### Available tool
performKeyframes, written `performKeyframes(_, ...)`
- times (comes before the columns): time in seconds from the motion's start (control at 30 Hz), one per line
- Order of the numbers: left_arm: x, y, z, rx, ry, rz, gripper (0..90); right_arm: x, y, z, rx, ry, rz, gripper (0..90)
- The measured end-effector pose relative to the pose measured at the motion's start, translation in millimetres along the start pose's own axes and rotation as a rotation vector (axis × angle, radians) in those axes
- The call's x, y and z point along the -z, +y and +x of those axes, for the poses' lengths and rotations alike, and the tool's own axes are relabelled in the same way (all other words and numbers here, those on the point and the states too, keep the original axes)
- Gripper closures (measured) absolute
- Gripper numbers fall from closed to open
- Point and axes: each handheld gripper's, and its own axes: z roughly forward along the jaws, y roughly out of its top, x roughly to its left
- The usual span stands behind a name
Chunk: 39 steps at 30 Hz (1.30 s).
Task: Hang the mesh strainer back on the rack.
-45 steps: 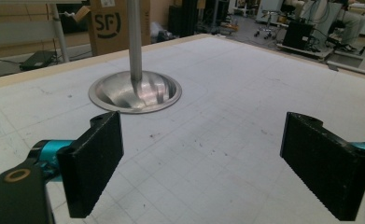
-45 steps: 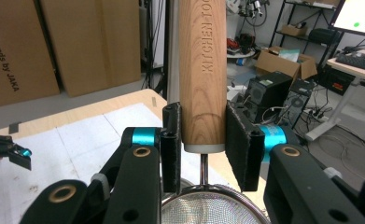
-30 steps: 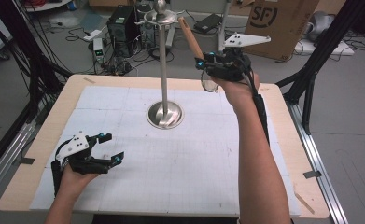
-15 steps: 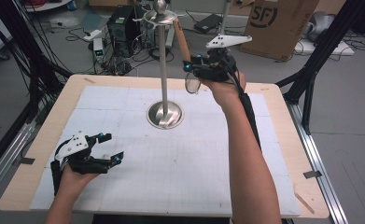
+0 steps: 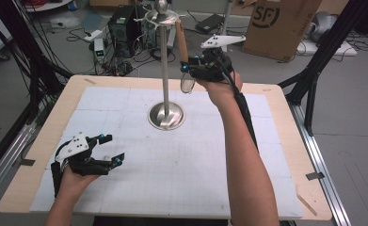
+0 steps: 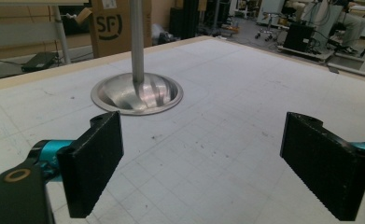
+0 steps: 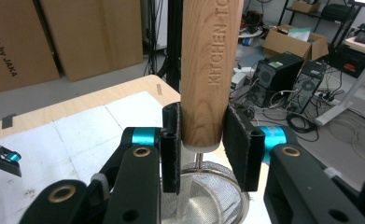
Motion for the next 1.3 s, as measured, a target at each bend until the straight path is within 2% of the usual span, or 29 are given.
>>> performKeyframes(0.13, -0.2, -0.1, 0.0, -0.001, -0.004, 0.003, 13.8, 0.3, -0.3, 1.3, -0.005, -0.007, 0.002, 68.0)
performKeyframes(0.23, -0.6, -0.1, -0.3, -0.004, -0.005, 0.006, 13.8, -0.7, -0.5, 2.6, 0.01, -0.018, 0.017, 66.8)
performKeyframes(0.37, -0.3, -0.1, -0.1, -0.003, -0.004, 0.007, 13.8, -0.8, 0.2, 3.1, 0.018, -0.028, 0.003, 62.2)
performKeyframes(0.5, -0.4, -0.2, -0.1, -0.002, -0.004, 0.007, 13.8, 1.7, -0.5, 2.0, 0.015, -0.038, 0.012, 60.3)
performKeyframes(0.7, -0.4, -0.2, -0.3, -0.004, -0.006, 0.006, 13.8, 12.3, -3.0, 2.8, 0.005, -0.037, -0.007, 58.2)
performKeyframes(1.0, -0.8, -0.2, -1.2, -0.007, -0.005, 0.011, 13.8, 30.4, -8.8, 7.1, 0.02, -0.015, -0.031, 54.6)
performKeyframes(1.3, -1.2, -0.1, -1.6, -0.01, -0.007, 0.018, 13.8, 49.6, -25.1, 6.8, 0.002, -0.001, -0.033, 50.8)
